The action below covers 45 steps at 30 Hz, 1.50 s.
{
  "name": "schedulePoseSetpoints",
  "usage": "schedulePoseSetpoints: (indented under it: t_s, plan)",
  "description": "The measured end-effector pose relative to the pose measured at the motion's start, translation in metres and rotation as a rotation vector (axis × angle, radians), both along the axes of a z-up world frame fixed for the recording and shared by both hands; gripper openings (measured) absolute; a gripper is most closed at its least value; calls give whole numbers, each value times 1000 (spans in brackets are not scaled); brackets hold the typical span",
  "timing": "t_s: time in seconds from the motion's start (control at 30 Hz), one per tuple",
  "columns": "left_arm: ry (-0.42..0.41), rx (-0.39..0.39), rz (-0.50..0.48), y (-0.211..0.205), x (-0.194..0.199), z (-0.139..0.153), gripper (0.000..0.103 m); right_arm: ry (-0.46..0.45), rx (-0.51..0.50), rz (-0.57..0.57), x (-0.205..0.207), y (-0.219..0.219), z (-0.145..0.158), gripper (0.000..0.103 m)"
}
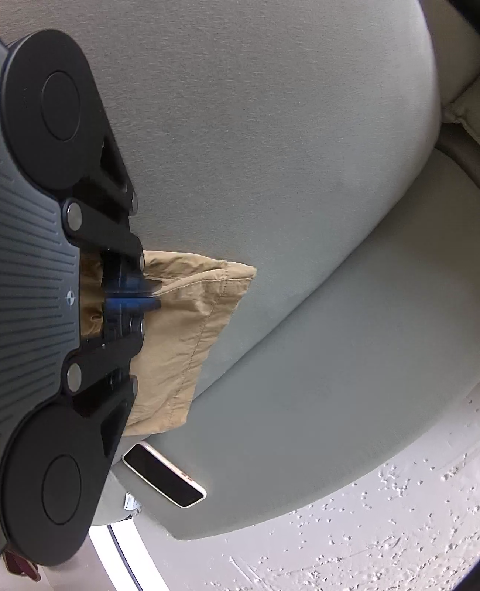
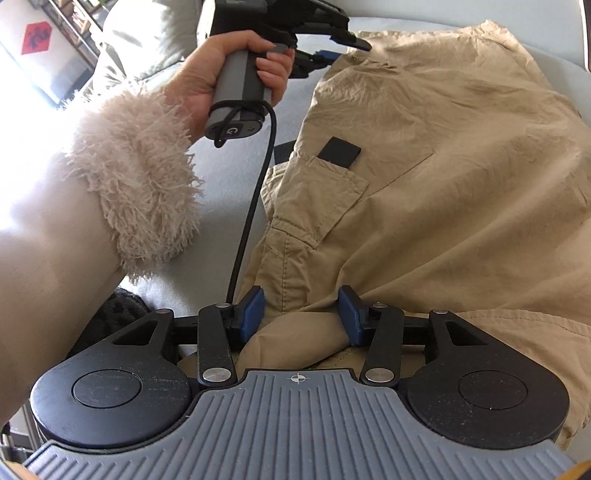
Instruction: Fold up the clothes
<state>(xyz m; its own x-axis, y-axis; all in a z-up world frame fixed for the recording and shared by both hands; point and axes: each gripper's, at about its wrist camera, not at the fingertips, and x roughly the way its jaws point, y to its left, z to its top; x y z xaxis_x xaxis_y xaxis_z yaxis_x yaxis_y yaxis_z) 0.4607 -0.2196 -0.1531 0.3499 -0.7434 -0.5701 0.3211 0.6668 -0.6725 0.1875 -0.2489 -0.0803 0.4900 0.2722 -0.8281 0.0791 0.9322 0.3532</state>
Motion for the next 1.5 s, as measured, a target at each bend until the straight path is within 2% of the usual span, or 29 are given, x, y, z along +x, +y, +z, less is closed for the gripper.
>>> schedulePoseSetpoints:
  t_s: [0.03, 0.13, 0.17, 0.27, 0.33, 0.37, 0.43, 0.5, 0.6, 0.67, 0.8, 0.87, 0.93, 0.97, 1.0, 1.07, 1.1, 1.17, 1.23, 1.27, 1.3, 1.33, 1.37, 1.4, 1.47, 1.5]
  plan:
    - [-46, -2, 3, -1, -1, 4, 0, 1, 2, -2, 0, 0, 0, 51]
    - [-166, 58, 14, -11, 2, 11, 0, 2, 7, -8, 2, -1, 0, 51]
    - [-179, 76, 19, -12, 5, 10, 0, 1, 8, -11, 2, -2, 0, 51]
    - [-117, 145, 48, -11, 11, -7, 1, 2, 9, -19, 3, -1, -1, 51]
    - [-89, 160, 54, -7, 12, -7, 15, 2, 9, -23, 3, 0, -1, 52]
    - [-79, 174, 64, -4, 12, -1, 16, 2, 9, -26, 3, 0, -1, 52]
    - [-83, 196, 86, 4, 6, 17, 39, 0, 24, -38, 2, -1, 1, 58]
    - [-100, 155, 86, 22, -9, 39, 40, -11, 69, -85, -5, -6, 10, 62]
    - [-64, 62, 83, 44, -44, 65, 41, -45, 125, -138, -26, -15, 28, 62]
    - [-62, 45, 73, 58, -78, 80, 42, -67, 124, -160, -53, -21, 45, 63]
    - [-127, 149, -29, 72, -164, 99, 42, -90, 132, -231, -116, -34, 72, 65]
    - [-143, 203, -127, 65, -208, 100, 39, -105, 141, -275, -147, -43, 80, 68]
    - [-152, 221, -227, 59, -251, 96, 34, -142, 116, -304, -171, -50, 84, 68]
    - [-154, 234, -264, 55, -268, 94, 33, -161, 90, -317, -180, -50, 87, 60]
    - [-163, 248, -293, 52, -282, 88, 33, -181, 63, -327, -188, -51, 90, 39]
    - [-178, 286, -340, 47, -308, 77, 33, -216, 10, -320, -195, -51, 98, 23]
    - [-168, 329, -323, 45, -312, 70, 32, -228, -10, -306, -194, -52, 100, 23]
    - [-96, 391, -238, 49, -315, 57, 26, -226, -45, -285, -186, -53, 98, 24]
    - [7, 381, -163, 60, -317, 47, 25, -212, -79, -272, -175, -50, 87, 24]
    - [40, 378, -140, 68, -318, 43, 27, -194, -101, -239, -170, -46, 78, 28]
    - [71, 378, -123, 74, -320, 39, 29, -147, -121, -213, -166, -43, 66, 38]
    - [97, 385, -122, 79, -320, 38, 33, -83, -143, -195, -165, -42, 52, 39]
    - [119, 385, -121, 84, -321, 37, 34, -41, -172, -184, -167, -42, 40, 33]
    - [127, 371, -118, 90, -321, 38, 34, -16, -199, -179, -170, -41, 32, 19]
    - [106, 363, -125, 96, -326, 47, 33, -35, -193, -210, -184, -47, 43, 20]
    - [74, 361, -138, 96, -332, 53, 27, -57, -153, -224, -194, -52, 52, 24]
